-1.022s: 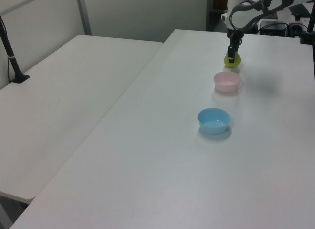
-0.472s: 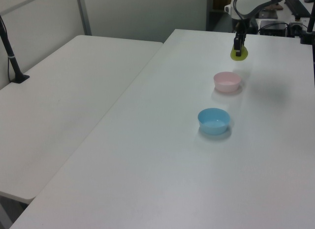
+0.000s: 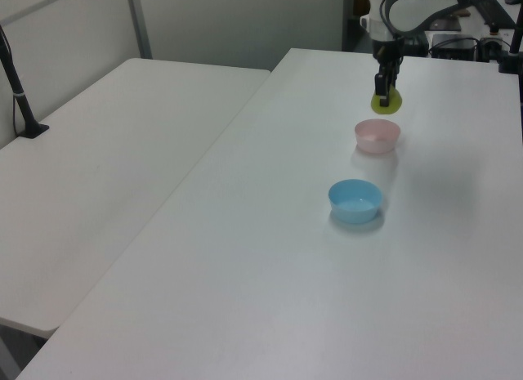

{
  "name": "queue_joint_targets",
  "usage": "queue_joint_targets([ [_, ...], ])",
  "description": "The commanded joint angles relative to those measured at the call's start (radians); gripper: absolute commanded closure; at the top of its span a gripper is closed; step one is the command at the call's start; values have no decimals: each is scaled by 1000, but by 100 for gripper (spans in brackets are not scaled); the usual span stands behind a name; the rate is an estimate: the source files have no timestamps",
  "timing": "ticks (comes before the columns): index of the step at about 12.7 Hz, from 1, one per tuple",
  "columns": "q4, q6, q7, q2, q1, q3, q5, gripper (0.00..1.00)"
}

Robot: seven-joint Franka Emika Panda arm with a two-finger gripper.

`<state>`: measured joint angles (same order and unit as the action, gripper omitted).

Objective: Place the pear in the bowl
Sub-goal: 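Lift the pear and carry it over the pink bowl, then lower the pear into the pink bowl and open the gripper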

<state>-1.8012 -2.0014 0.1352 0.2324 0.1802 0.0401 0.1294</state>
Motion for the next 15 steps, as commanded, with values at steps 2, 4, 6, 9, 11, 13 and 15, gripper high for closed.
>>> queue_joint_targets([
  [2,-43,-16,-68,-15,-74,9,-1,70],
  [4,-50,-57,-68,8,-76,9,-1,70],
  [6,-53,-82,-66,30,-74,9,1,69],
  [9,-53,-131,-66,67,-70,9,1,66],
  [11,-53,-132,-66,73,-70,9,1,48],
  [13,-53,-123,-66,70,-71,9,1,0],
  [15,-49,-88,-66,56,-73,11,1,0],
])
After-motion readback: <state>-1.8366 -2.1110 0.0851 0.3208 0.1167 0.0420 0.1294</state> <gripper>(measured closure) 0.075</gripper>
